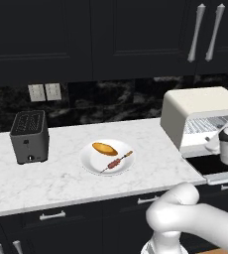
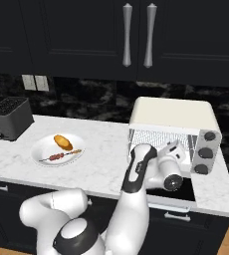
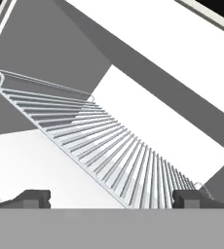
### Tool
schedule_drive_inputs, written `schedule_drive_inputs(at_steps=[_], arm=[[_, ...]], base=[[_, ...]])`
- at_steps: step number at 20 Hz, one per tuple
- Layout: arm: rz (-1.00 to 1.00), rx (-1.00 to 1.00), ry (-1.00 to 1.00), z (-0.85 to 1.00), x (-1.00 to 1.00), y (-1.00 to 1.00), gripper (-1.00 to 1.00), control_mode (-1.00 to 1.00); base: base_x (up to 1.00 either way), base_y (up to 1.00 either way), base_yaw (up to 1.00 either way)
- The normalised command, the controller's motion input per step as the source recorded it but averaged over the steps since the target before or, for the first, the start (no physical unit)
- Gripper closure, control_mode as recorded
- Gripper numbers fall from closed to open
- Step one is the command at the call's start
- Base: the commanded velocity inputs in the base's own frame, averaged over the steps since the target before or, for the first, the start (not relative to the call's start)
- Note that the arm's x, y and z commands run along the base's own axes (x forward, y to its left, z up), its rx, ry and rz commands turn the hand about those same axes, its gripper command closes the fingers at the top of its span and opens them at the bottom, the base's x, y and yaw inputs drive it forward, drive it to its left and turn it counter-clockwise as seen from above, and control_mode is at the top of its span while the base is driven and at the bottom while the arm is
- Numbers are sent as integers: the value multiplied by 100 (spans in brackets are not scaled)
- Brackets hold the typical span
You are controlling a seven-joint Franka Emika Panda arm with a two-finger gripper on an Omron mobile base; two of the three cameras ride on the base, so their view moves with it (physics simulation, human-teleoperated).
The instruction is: Pick up the kebab skewer and baguette bread, and place them inside the toaster oven. Close the toaster oven door and start by setting the timer.
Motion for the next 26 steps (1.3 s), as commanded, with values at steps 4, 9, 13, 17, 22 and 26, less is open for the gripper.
schedule_drive_inputs(at_steps=[4,9,13,17,22,26], arm=[[0,0,0,-4,30,0,-100,-100],[0,0,3,-10,28,0,-100,-100],[0,0,5,-15,32,-2,-100,-100],[0,0,1,-9,25,-1,-100,-100],[0,0,0,-5,9,0,-100,-100],[0,0,0,-2,4,0,100,-100]], base=[[0,0,0],[0,0,0],[0,0,0],[0,0,0],[0,0,0],[0,0,0]])
